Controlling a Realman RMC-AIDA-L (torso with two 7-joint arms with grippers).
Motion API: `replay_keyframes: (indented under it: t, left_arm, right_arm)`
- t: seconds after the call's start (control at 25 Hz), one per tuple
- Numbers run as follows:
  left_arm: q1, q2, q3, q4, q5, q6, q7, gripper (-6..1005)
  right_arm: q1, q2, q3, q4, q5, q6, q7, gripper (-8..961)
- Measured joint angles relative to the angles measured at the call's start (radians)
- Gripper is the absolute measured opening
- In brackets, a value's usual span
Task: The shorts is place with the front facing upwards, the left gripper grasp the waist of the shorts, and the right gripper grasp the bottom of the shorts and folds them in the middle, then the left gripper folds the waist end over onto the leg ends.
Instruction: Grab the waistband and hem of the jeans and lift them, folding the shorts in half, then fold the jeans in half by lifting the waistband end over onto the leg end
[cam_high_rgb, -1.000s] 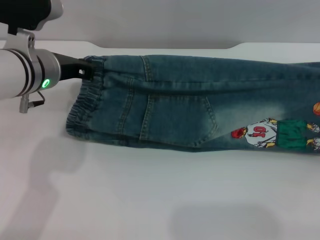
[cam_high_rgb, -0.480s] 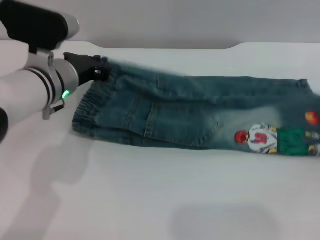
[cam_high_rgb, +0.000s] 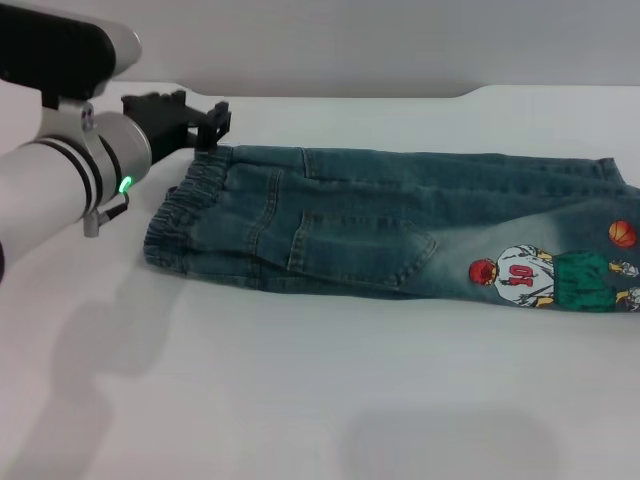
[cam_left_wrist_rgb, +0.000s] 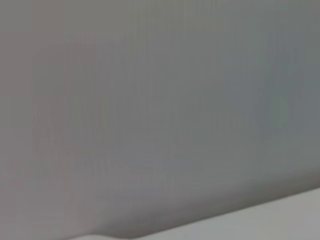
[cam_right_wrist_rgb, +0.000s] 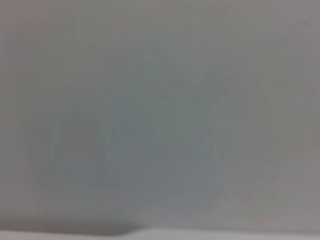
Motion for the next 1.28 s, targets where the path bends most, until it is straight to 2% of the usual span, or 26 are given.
replay_keyframes:
  t: [0.04,0.16,0.2,0.24,0.32,0.48,0.68,0.88,0.92,1.28]
  left_arm:
    - [0.005,0.001,0.001,-0.010,0.000,0.003,0.001,575]
    - [0.018,0.001,0.009,-0.025,0.000,0.037,0.007,633]
    - [0.025,0.001,0.017,-0.025,0.000,0.075,0.009,653]
    - [0.031,0.000,0.024,-0.022,0.000,0.103,0.009,672]
    - [0.051,0.000,0.044,-0.004,0.000,0.195,0.007,711]
    - [0.078,-0.002,0.087,0.059,0.000,0.388,0.002,789]
    - [0.109,-0.002,0.148,0.146,-0.001,0.648,0.002,839]
    - [0.107,-0.002,0.148,0.161,-0.006,0.644,0.000,848]
    - [0.104,-0.001,0.145,0.150,-0.008,0.567,-0.001,848]
    - [0.140,0.002,0.133,0.062,-0.005,0.402,0.006,847]
  right_arm:
    - [-0.009,0.001,0.000,-0.007,0.042,0.022,-0.053,416]
    - [-0.027,0.003,-0.003,-0.038,0.153,0.047,-0.182,475]
    - [-0.037,0.005,-0.012,-0.087,0.243,0.060,-0.297,495]
    - [-0.037,0.005,-0.012,-0.087,0.243,0.060,-0.297,573]
    - [-0.042,0.007,-0.026,-0.153,0.330,0.084,-0.441,729]
    - [-0.037,0.011,-0.078,-0.288,0.482,0.104,-0.696,776]
    - [-0.026,0.009,-0.143,-0.334,0.505,0.085,-0.732,798]
    - [-0.042,0.007,-0.193,-0.319,0.522,0.110,-0.728,798]
    - [-0.044,0.008,-0.194,-0.320,0.538,0.121,-0.728,797]
    - [-0.028,0.010,-0.219,-0.383,0.812,0.124,-0.923,796]
